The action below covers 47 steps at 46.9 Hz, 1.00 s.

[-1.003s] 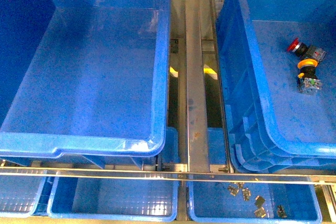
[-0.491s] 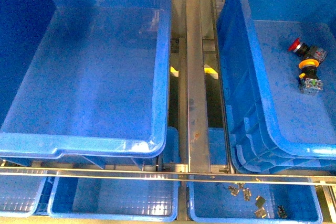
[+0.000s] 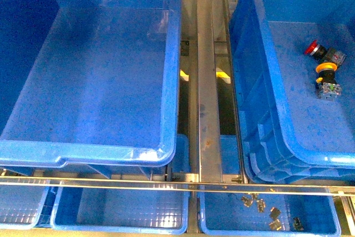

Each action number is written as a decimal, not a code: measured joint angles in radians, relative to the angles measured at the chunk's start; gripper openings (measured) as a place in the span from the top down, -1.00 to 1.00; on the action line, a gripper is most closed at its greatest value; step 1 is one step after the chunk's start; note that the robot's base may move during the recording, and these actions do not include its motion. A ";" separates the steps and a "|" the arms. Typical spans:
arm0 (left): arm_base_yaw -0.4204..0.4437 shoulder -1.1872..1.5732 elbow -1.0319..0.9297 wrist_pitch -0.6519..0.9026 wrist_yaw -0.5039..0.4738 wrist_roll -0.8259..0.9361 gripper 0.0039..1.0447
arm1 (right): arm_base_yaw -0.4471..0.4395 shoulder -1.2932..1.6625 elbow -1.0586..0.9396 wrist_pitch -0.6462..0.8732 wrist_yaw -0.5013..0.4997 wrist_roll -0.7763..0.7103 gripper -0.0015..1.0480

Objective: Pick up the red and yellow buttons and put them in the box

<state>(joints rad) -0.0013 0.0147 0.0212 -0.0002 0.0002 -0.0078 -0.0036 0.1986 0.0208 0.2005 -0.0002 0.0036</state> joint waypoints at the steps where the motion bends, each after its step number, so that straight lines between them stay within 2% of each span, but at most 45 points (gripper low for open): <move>1: 0.000 0.000 0.000 0.000 0.000 0.000 -0.85 | 0.000 -0.004 0.000 -0.005 0.000 0.000 0.93; 5: 0.000 0.000 0.000 0.000 0.000 0.000 -0.85 | 0.000 -0.022 0.000 -0.023 0.000 0.000 0.93; 11: 0.000 0.000 0.000 0.000 0.000 0.000 -0.85 | 0.002 -0.169 0.000 -0.191 0.000 0.000 0.93; 37: 0.000 0.000 0.000 0.000 0.000 0.000 -0.85 | 0.002 -0.194 0.000 -0.199 0.000 -0.001 0.91; 40: 0.000 0.000 0.000 0.000 0.000 0.000 -0.85 | 0.002 -0.194 0.000 -0.199 0.000 0.000 0.76; 42: 0.000 0.000 0.000 0.000 0.000 0.000 -0.85 | 0.002 -0.194 0.000 -0.199 0.000 0.000 0.55; 47: 0.000 0.000 0.000 0.000 0.000 0.000 -0.85 | 0.002 -0.194 0.000 -0.199 0.000 0.000 0.22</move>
<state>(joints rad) -0.0013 0.0147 0.0212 -0.0002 -0.0002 -0.0078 -0.0017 0.0048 0.0212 0.0017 0.0002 0.0032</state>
